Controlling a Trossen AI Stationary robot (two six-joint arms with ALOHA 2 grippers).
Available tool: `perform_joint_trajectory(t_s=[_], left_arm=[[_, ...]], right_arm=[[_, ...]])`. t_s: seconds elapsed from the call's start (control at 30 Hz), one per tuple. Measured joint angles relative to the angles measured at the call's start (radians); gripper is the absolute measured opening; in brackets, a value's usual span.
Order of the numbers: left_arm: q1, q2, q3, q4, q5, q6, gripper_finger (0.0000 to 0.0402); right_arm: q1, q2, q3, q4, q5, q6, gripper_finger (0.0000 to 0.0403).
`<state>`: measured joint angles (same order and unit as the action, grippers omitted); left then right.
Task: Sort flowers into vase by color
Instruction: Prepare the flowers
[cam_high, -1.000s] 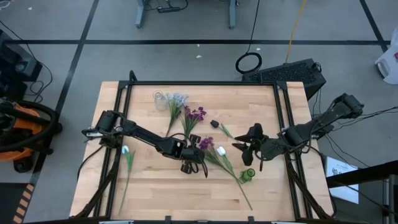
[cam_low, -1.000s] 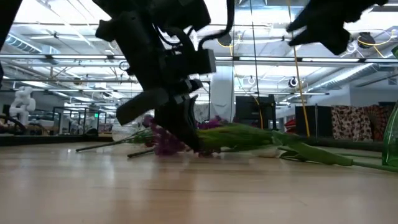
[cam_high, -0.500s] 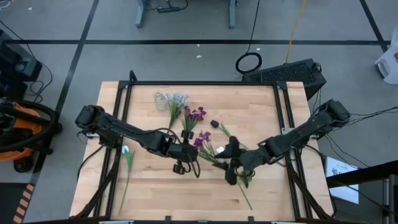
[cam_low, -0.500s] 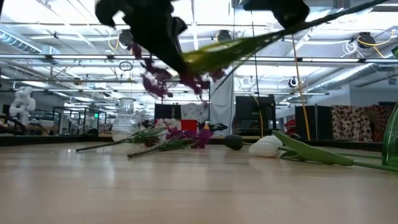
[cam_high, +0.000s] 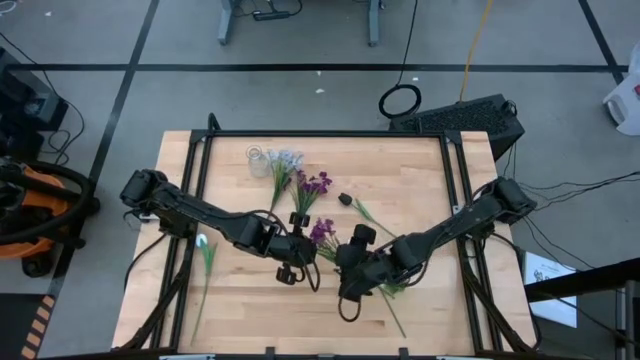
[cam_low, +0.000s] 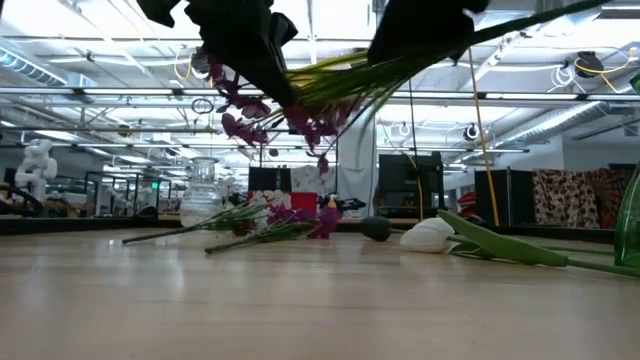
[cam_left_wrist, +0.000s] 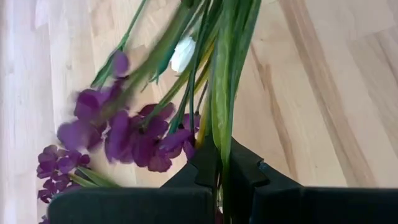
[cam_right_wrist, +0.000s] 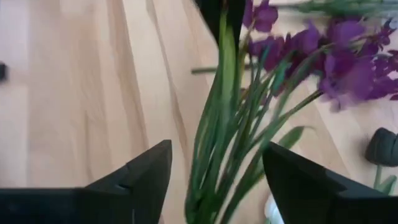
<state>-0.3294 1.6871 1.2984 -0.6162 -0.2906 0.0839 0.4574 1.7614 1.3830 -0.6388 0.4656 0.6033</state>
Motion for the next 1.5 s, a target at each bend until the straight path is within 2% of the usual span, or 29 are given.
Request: perform_joint_trajectory(t_s=[0.1,0.2,0.33,0.43,0.57,0.7,0.87,1.0,1.17,1.27,1.4,1.5], left_arm=[[0.0,0.0,0.0,0.0,-0.001,0.0,0.0019],[0.0,0.0,0.0,-0.001,-0.007,0.0,0.0019],[0.0,0.0,0.0,0.0,-0.021,0.0,0.002],[0.0,0.0,0.0,0.002,-0.08,-0.022,0.0027],[0.001,0.0,0.0,-0.002,-0.133,-0.111,0.0061],[-0.004,0.0,0.0,0.001,-0.189,-0.178,0.0133],[-0.049,-0.023,0.0,0.003,-0.407,-0.265,0.0238],[-0.088,-0.055,0.0,-0.031,-0.547,-0.37,0.029],[-0.135,-0.07,0.001,-0.052,-0.646,-0.453,0.0303],[-0.151,-0.069,0.001,-0.076,-0.68,-0.529,0.0302],[-0.166,-0.069,-0.004,-0.137,-0.685,-0.677,0.0301],[-0.174,-0.069,-0.037,-0.068,-0.683,-0.705,0.0301]], right_arm=[[-0.013,0.023,0.0,0.007,0.001,0.007,0.0243],[-0.02,0.025,0.0,0.011,0.005,0.013,0.0212],[-0.024,0.025,0.002,0.018,0.001,0.013,0.0142],[-0.027,0.025,0.002,0.017,0.0,0.012,0.0081],[-0.028,0.025,0.001,0.013,0.011,0.011,0.0017],[-0.033,0.025,0.001,0.009,0.011,0.013,0.002],[-0.05,0.016,0.001,-0.026,0.004,0.007,0.0027],[-0.071,-0.032,0.001,-0.059,0.005,-0.02,0.0016],[-0.099,-0.108,0.001,-0.112,0.016,-0.066,0.001],[-0.113,-0.153,0.001,-0.2,0.054,-0.085,0.001],[-0.131,-0.202,0.0,-0.36,0.108,-0.061,0.001],[-0.137,-0.234,-0.039,-0.412,0.139,-0.031,0.0009]])
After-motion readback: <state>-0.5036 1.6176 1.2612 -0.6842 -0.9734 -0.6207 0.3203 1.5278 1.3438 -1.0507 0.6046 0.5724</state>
